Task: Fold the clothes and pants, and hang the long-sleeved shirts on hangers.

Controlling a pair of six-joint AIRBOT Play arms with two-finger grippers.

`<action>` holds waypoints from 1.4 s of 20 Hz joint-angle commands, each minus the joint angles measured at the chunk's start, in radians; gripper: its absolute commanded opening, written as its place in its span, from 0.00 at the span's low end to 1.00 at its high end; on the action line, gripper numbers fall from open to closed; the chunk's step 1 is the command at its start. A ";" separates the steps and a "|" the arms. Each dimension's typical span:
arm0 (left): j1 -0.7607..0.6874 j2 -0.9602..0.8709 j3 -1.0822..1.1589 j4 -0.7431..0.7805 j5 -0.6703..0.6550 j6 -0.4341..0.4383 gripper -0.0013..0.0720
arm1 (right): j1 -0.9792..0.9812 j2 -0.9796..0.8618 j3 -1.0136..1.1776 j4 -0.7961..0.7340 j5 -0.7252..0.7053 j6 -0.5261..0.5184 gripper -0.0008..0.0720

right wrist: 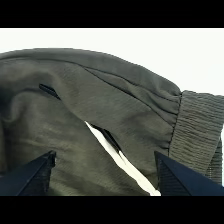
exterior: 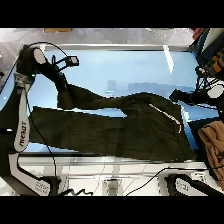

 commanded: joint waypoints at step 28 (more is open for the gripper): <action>0.262 -0.161 -0.262 -0.356 0.024 -0.836 0.68 | 0.000 0.000 0.001 -0.043 -0.030 0.000 0.96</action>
